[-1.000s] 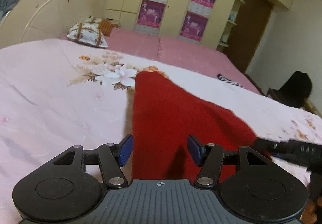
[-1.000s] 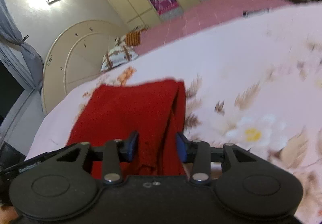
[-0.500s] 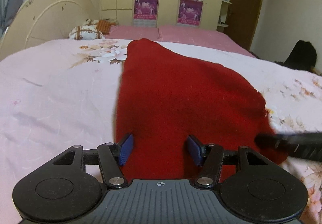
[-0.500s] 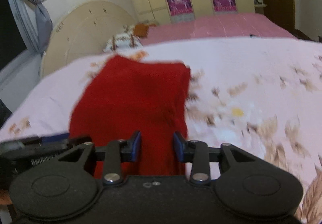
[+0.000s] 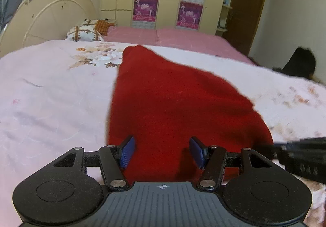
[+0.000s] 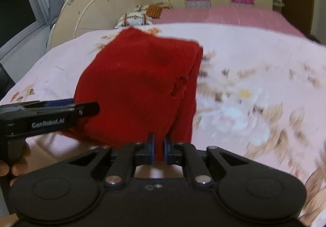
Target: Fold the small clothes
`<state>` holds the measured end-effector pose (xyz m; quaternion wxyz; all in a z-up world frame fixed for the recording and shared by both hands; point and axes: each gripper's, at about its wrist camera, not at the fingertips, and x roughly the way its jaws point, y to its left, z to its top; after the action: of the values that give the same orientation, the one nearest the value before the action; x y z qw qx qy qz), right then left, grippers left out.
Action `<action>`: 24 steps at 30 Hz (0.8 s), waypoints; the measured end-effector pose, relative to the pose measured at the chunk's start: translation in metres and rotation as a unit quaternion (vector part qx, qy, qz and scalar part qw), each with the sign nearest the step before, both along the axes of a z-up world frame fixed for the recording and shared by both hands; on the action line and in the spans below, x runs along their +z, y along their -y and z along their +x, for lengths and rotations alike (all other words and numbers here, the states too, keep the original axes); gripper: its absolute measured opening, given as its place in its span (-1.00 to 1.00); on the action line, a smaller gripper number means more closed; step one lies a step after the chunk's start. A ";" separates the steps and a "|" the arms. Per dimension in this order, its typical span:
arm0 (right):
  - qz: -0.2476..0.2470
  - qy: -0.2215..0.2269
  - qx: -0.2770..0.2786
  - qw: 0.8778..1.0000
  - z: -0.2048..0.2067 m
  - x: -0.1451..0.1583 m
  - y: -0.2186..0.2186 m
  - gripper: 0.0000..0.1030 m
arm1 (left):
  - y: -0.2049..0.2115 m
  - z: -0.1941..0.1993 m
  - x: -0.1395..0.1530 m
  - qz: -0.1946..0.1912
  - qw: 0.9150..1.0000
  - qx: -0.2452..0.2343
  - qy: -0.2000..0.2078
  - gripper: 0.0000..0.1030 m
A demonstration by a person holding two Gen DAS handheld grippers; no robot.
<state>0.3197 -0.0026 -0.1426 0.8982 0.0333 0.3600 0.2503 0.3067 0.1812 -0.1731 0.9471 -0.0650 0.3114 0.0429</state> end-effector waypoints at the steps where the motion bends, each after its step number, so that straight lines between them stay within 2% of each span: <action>1: -0.001 0.008 -0.004 1.000 0.002 0.005 0.004 -0.84 | 0.002 0.000 0.002 -0.006 1.000 -0.003 0.002 0.13; 3: -0.007 0.003 -0.007 1.000 0.007 0.003 0.010 -0.84 | 0.009 -0.001 0.000 0.000 1.000 -0.010 -0.003 0.13; 6: -0.012 -0.035 -0.001 0.999 0.011 -0.020 0.014 -0.82 | 0.017 -0.001 -0.018 0.026 0.999 -0.009 -0.023 0.13; 8: -0.006 -0.032 -0.003 0.999 0.010 -0.016 0.015 -0.76 | 0.020 -0.004 -0.018 0.041 0.999 -0.012 -0.019 0.13; 10: 0.008 -0.032 -0.015 0.999 0.010 -0.009 0.021 -0.51 | 0.019 -0.006 -0.011 0.030 0.999 -0.010 -0.020 0.13; 13: 0.048 -0.017 -0.039 0.998 0.010 0.006 0.036 -0.51 | 0.013 -0.006 0.004 0.007 1.000 0.001 -0.005 0.13; 15: 0.056 0.016 -0.046 0.997 0.010 0.020 0.035 -0.51 | 0.010 -0.001 0.007 0.012 1.000 0.012 -0.001 0.13; 18: 0.044 0.027 -0.026 0.998 0.013 0.020 0.020 -0.52 | 0.006 0.009 -0.011 0.018 0.999 0.021 -0.034 0.13; 20: 0.027 0.014 -0.018 0.999 0.012 0.009 0.012 -0.55 | 0.012 0.006 -0.015 0.041 0.999 0.015 -0.027 0.13; 21: 0.002 0.009 -0.020 1.000 0.012 0.001 0.006 -0.55 | 0.014 0.005 -0.015 0.047 0.998 0.013 -0.028 0.13; 23: -0.035 -0.021 -0.018 0.999 0.016 -0.017 -0.001 -0.55 | 0.015 0.004 -0.012 0.042 0.999 0.013 -0.032 0.13; 24: -0.022 -0.023 -0.026 0.999 0.015 -0.020 0.002 -0.55 | 0.015 0.002 -0.009 0.036 0.999 0.012 -0.035 0.13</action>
<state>0.3349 -0.0051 -0.1627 0.8965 0.0282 0.3847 0.2179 0.3090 0.1666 -0.1821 0.9369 -0.0332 0.3414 0.0677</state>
